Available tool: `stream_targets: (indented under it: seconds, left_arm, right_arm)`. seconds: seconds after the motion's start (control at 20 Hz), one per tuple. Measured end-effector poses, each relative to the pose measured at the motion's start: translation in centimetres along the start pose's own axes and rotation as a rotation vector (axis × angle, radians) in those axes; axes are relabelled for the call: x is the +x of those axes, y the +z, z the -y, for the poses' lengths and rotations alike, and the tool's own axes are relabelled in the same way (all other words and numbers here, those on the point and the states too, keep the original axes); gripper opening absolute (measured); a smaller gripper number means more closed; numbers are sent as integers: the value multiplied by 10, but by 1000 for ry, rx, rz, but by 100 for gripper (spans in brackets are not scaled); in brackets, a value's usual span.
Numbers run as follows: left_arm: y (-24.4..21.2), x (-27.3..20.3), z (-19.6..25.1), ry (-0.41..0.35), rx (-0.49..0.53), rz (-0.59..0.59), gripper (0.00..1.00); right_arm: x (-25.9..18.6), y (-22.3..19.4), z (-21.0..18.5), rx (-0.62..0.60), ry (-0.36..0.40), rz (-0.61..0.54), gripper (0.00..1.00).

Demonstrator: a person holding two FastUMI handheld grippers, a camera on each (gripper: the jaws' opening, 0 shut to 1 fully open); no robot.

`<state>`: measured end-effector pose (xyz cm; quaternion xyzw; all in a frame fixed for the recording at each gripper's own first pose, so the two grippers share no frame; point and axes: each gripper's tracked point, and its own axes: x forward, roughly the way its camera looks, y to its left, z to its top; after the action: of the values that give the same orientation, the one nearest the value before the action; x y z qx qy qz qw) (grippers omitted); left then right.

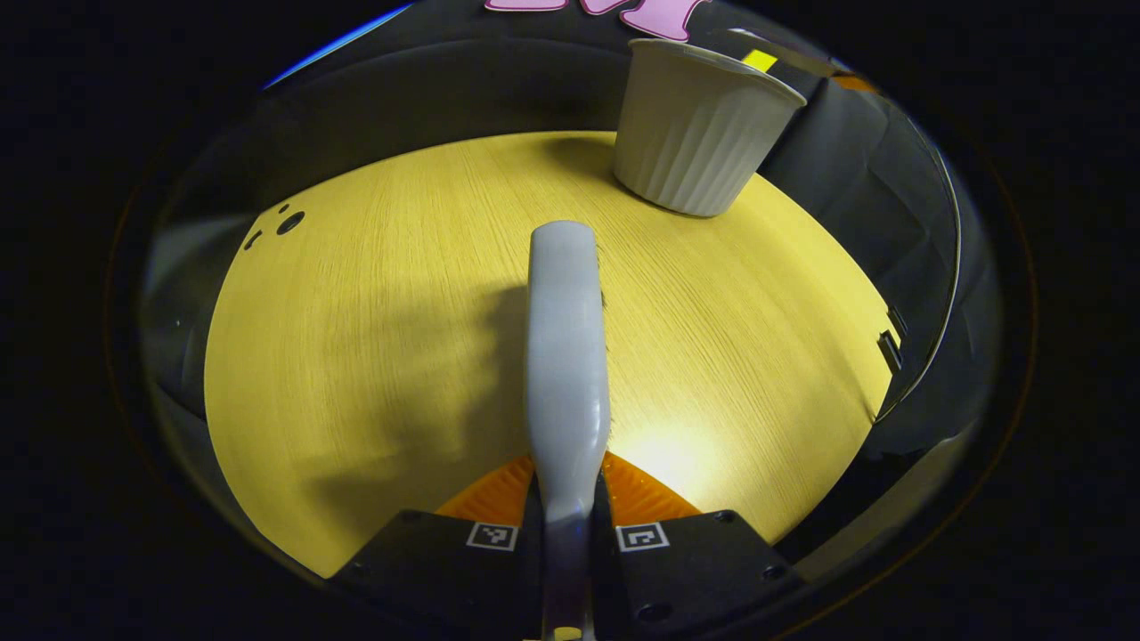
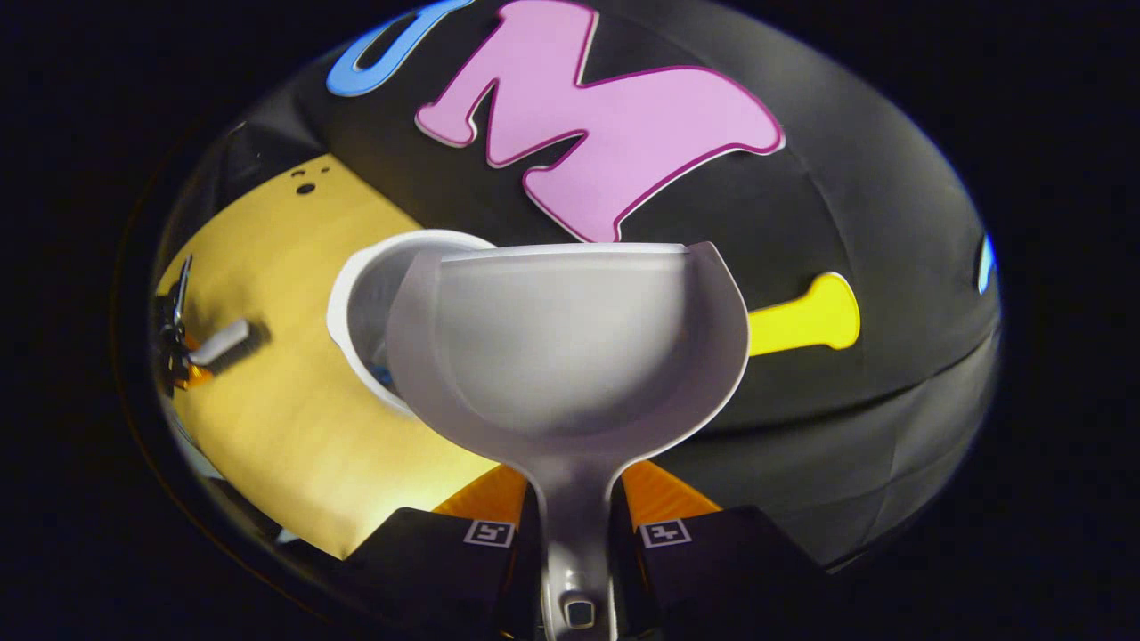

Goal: Pick up the small broom and dustpan from the desktop, sweep the trash into the dustpan with the broom, and then empty the trash into the garbage bin.

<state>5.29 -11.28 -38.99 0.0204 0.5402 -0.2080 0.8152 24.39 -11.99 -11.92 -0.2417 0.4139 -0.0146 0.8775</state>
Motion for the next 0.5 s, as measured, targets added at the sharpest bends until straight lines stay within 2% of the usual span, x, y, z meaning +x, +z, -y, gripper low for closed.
stream_targets:
  seconds: [0.2, 0.4, 0.45, 0.5]
  left_arm:
    - [1, 4, 0, 12, -9, 3, 26]
    - [1, 2, -1, 31, -30, 5, 26]
    - [0, 1, -1, 36, -37, 5, 23]
    - [0, 1, -1, 40, -45, 4, 26]
  right_arm:
    - [-39, -8, -13, 122, 41, 79, 36]
    - [-77, -36, -42, 178, 109, 106, 36]
    - [-83, -43, -51, 191, 118, 115, 36]
    - [-87, -52, -62, 204, 133, 117, 36]
